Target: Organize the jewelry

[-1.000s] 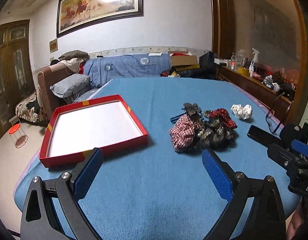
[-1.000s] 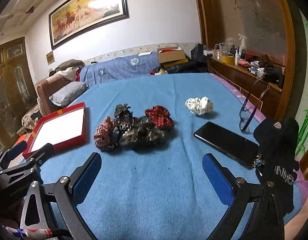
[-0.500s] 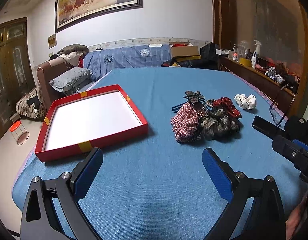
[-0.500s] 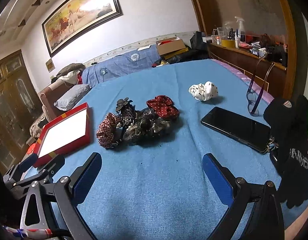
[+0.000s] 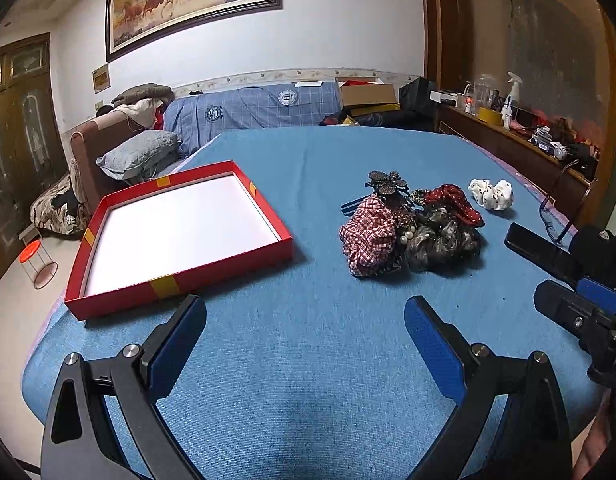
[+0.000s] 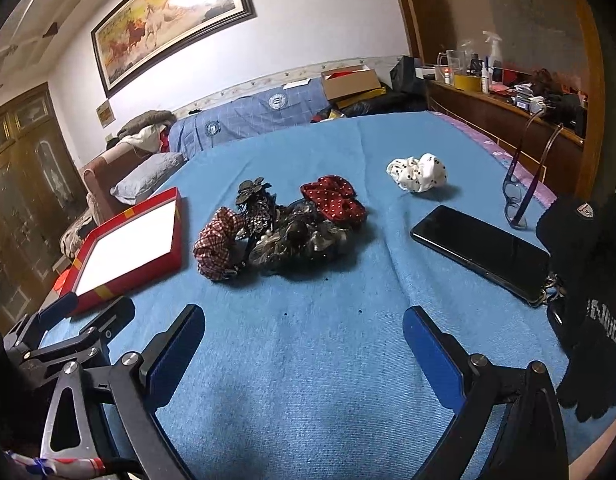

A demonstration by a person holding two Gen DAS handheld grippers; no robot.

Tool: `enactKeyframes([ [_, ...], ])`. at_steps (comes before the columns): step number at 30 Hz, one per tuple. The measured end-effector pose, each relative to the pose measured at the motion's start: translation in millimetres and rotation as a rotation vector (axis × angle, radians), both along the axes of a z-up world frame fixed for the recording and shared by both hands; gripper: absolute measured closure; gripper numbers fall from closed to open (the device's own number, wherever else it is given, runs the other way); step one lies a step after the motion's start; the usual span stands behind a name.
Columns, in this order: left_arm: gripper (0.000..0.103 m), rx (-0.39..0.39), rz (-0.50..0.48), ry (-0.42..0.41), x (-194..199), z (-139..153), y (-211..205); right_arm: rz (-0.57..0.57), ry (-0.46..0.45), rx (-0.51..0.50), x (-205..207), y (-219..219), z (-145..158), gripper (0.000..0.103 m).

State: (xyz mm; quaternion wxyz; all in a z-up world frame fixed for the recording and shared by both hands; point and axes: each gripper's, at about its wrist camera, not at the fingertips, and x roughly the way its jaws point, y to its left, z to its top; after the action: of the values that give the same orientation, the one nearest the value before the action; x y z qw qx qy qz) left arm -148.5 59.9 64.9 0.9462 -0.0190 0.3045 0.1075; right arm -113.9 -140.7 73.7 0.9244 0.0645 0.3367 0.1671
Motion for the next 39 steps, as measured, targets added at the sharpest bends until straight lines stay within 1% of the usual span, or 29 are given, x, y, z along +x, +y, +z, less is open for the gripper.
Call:
enactKeyframes([
  [17, 0.004, -0.009, -0.004, 0.023, 2.2, -4.2, 3.3, 0.033, 0.034, -0.011, 4.3, 7.1, -8.4, 0.002],
  [29, 0.004, -0.016, -0.015, 0.039, 7.4, -9.0, 5.3, 0.033, 0.055, -0.01, 11.0, 5.3, -12.8, 0.002],
  [31, 0.004, -0.034, -0.036, 0.043, 14.5, -5.4, 8.1, 0.035, 0.055, -0.015, 14.4, 4.7, -11.8, 0.002],
  [34, 0.004, -0.1, -0.086, 0.065, 34.0, 1.9, 14.6, 0.038, 0.049, 0.006, 28.9, -1.4, -1.3, 0.002],
  [36, 0.004, -0.131, -0.093, 0.086, 48.5, 4.2, 19.6, 0.033, 0.027, 0.032, 44.5, -7.9, 11.9, 0.003],
  [39, 0.004, -0.149, -0.095, 0.074, 64.0, 9.3, 22.9, 0.024, -0.001, 0.048, 71.1, -13.3, 26.8, 0.003],
])
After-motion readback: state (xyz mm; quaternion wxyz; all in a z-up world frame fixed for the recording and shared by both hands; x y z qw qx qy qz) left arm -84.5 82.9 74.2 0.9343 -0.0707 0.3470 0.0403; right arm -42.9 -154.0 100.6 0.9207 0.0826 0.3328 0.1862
